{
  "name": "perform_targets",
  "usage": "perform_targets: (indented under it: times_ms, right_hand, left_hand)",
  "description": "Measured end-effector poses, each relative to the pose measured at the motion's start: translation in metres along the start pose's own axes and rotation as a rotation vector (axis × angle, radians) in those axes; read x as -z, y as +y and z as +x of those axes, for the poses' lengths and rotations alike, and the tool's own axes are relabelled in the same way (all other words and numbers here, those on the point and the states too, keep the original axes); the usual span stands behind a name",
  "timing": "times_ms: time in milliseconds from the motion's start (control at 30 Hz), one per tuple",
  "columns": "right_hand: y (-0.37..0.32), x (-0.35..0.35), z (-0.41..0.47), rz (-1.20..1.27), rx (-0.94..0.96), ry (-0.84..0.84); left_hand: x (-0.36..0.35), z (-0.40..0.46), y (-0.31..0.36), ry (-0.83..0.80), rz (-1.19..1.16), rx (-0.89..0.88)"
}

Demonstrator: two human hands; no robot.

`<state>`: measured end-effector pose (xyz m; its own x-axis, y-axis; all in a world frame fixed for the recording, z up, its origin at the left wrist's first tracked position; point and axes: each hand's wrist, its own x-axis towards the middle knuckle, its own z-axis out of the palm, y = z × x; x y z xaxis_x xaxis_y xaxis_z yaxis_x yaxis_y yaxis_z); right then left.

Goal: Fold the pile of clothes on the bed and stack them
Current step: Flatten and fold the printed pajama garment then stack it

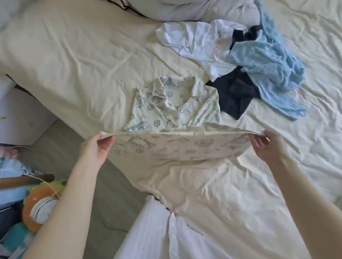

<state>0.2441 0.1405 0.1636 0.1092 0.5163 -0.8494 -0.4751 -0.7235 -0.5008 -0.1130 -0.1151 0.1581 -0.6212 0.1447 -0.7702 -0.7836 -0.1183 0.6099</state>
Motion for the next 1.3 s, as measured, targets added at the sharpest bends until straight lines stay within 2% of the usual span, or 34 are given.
perform_targets:
  times_ms: [133,300,500,567,600,633,700,733,800,867,900,967,1067,1133,1200,1300]
  right_hand:
    - [-0.02,-0.074,0.055,0.028,-0.041,-0.018]
    - [-0.026,-0.151,0.127,0.053,-0.026,-0.044]
    - [-0.019,-0.177,0.187,-0.02,0.012,-0.009]
    - [-0.015,-0.172,0.199,-0.296,0.055,0.049]
    - [-0.013,-0.171,0.204,-0.51,0.121,0.116]
    - [-0.01,-0.17,0.21,-0.744,0.226,0.193]
    - [-0.004,-0.174,0.221,-1.227,0.514,0.293]
    - [-0.001,-0.181,0.226,-1.417,0.646,0.25]
    - [0.012,-0.201,0.227,-1.62,0.826,0.043]
    - [0.03,-0.222,0.228,-1.764,0.938,-0.159]
    - [0.038,-0.231,0.23,-1.866,0.975,-0.222]
    - [0.05,-0.242,0.234,-2.063,0.958,-0.279]
    - [0.054,-0.247,0.238,-2.228,0.895,-0.221]
    - [0.054,-0.246,0.237,-2.28,0.917,-0.186]
    - [0.05,-0.241,0.233,-2.301,0.923,-0.13]
    - [0.042,-0.229,0.225,-2.376,0.98,-0.033]
  left_hand:
    - [-0.069,0.07,0.022,-0.057,-0.03,0.021]
    - [-0.154,0.163,0.027,-0.072,0.074,-0.021]
    - [-0.188,0.221,0.012,0.007,0.161,0.003]
    - [-0.188,0.228,0.003,0.056,0.362,0.023]
    - [-0.187,0.231,-0.001,0.102,0.559,0.009]
    - [-0.186,0.237,-0.005,0.155,0.806,-0.041]
    - [-0.188,0.249,-0.01,0.215,1.338,-0.292]
    - [-0.195,0.251,-0.013,0.15,1.502,-0.474]
    - [-0.219,0.247,-0.024,-0.153,1.666,-0.748]
    - [-0.244,0.243,-0.043,-0.432,1.815,-0.786]
    - [-0.252,0.242,-0.052,-0.486,1.887,-0.744]
    - [-0.259,0.245,-0.068,-0.431,1.897,-0.652]
    - [-0.25,0.245,-0.077,-0.29,1.84,-0.606]
    - [-0.246,0.242,-0.077,-0.278,1.862,-0.535]
    - [-0.243,0.238,-0.073,-0.311,1.89,-0.478]
    - [-0.24,0.231,-0.062,-0.515,1.775,-0.497]
